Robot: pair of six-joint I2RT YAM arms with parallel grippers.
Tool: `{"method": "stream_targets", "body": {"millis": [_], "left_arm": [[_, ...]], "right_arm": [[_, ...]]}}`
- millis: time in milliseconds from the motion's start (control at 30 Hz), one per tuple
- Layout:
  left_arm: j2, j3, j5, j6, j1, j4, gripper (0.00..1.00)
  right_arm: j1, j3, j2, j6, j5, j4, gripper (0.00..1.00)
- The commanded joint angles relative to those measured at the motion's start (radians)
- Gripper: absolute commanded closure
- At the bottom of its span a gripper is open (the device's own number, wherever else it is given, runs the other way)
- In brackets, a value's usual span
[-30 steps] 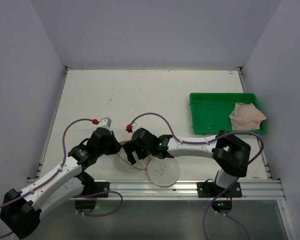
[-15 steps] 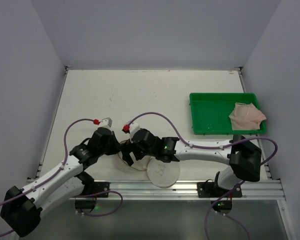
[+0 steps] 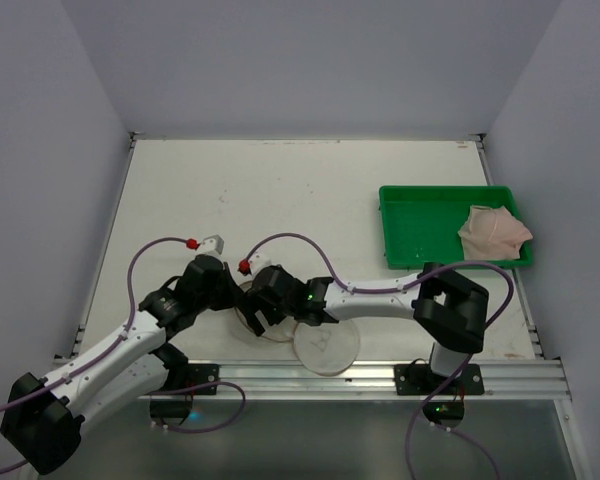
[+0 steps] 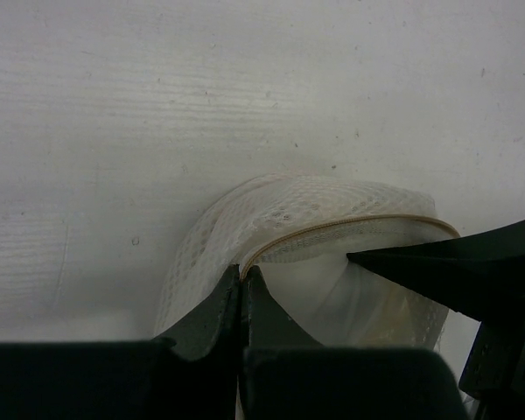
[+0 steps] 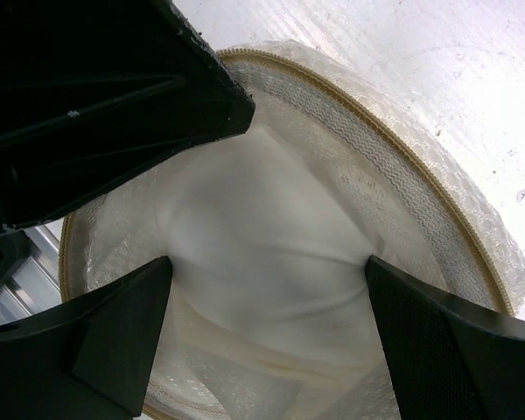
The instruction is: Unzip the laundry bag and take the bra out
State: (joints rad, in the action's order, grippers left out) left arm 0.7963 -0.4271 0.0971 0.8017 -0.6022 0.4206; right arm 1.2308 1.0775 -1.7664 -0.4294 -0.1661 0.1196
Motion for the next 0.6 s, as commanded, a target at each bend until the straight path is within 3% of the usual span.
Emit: {"method": "stream_targets", "body": {"millis": [0, 200, 333, 567], "left_arm": [[-0.011, 0.005, 0.007, 0.01, 0.008, -0.014, 1.0], [-0.008, 0.007, 0.007, 0.011, 0.007, -0.019, 1.0], [-0.009, 0.01, 0.01, 0.011, 0.009, -0.017, 1.0], [-0.002, 0.03, 0.018, 0.014, 0.007, -0.025, 1.0]], "right_arm": [[-0.033, -0.008, -0.022, -0.016, -0.035, 0.058, 0.06], [-0.039, 0.015, -0.085, 0.003, -0.001, 0.075, 0.07], [-0.039, 0.039, -0.113, 0.012, 0.011, 0.095, 0.2], [-0.044, -0.008, -0.061, 0.017, 0.011, 0.057, 0.83]]}}
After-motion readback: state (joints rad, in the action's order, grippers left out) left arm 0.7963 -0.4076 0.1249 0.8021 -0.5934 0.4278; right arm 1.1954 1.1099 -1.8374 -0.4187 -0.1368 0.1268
